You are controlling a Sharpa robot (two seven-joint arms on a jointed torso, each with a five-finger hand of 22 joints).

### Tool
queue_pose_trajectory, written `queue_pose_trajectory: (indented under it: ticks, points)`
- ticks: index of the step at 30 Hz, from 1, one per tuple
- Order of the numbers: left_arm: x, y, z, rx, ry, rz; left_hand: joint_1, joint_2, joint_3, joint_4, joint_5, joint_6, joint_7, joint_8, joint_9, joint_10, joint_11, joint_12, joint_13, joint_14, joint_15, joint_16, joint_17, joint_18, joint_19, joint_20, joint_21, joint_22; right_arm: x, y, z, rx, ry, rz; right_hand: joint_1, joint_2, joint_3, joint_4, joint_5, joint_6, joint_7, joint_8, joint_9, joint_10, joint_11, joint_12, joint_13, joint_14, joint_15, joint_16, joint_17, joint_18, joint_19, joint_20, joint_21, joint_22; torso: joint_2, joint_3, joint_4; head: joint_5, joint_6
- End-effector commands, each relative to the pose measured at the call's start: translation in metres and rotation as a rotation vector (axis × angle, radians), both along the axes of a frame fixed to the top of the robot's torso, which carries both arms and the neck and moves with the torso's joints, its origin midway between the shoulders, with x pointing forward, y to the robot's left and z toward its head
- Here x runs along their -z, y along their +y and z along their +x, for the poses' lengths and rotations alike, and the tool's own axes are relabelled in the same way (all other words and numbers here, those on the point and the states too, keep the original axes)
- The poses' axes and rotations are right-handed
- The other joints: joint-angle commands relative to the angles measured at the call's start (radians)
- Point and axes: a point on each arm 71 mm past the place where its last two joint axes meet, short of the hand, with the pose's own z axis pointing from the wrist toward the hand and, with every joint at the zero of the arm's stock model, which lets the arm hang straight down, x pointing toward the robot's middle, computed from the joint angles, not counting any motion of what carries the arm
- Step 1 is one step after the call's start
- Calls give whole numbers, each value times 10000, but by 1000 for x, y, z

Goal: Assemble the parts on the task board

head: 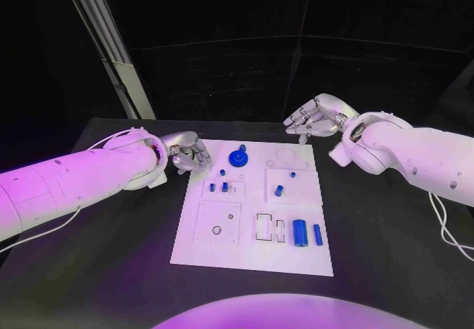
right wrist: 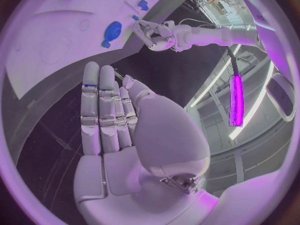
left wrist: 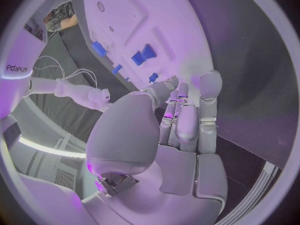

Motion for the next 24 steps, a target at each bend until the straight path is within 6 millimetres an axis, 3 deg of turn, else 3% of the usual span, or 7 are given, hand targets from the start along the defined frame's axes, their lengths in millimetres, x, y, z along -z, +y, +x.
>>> queue_pose_trajectory:
  ticks: [1,4,7,12,24]
  points:
    - [-18,2,-1,-854,182,-4586,67,22,212,-30,21,211,27,115,-1,74,59,127,43,-477,13,-618,-1092,163,-387,43,-479,-351,5,-1,-6,-184,-383,-2498,-32,-82,216,-32,-60,215,-90,10,-5,230,-93,-9,1,464,-125,607,470,79,218,-131,468,285,8,-7,-29,-144,86]
    - [-24,9,-5,-1508,977,-7318,-217,37,250,105,85,174,55,110,-60,-33,107,198,47,-794,51,-1014,-1738,160,-601,100,-658,-427,9,-1,-15,-249,-697,-3631,-193,-200,512,-61,-148,350,-102,-69,-26,377,-147,-157,1,412,-161,1312,1079,41,140,-191,980,644,-6,-1,-48,-372,141]
    - [-28,13,-8,-1979,1546,-9235,-460,33,134,233,114,152,61,117,-85,-75,119,276,63,-936,84,-1161,-1995,159,-695,141,-765,-483,14,0,-23,-305,-1010,-4565,-288,-262,679,-46,-265,360,-102,-136,-38,310,-126,-320,-28,347,-142,1578,1351,38,53,-203,1235,830,-12,11,-36,-500,180]
    - [-30,17,-13,-2465,2121,-11065,-751,27,-164,382,109,159,37,163,-102,-89,100,456,109,-1092,94,-1290,-2264,174,-773,178,-925,-582,22,5,-35,-479,-1508,-5794,-496,-438,902,36,-518,280,-98,-255,-51,106,-68,-622,-67,356,-118,2039,1763,25,-11,-186,1673,1136,-8,34,-40,-675,235]
    - [-31,24,-20,-2810,2404,-11993,-849,51,-385,428,110,137,22,192,-115,-117,87,609,145,-1208,87,-1394,-2510,181,-783,184,-1043,-665,36,16,-52,-1095,-1727,-6828,-773,-884,1323,246,-686,-38,-37,-306,-62,-208,31,-1056,-68,184,-37,3043,2639,13,-334,-81,2658,1849,-24,54,-37,-761,268]
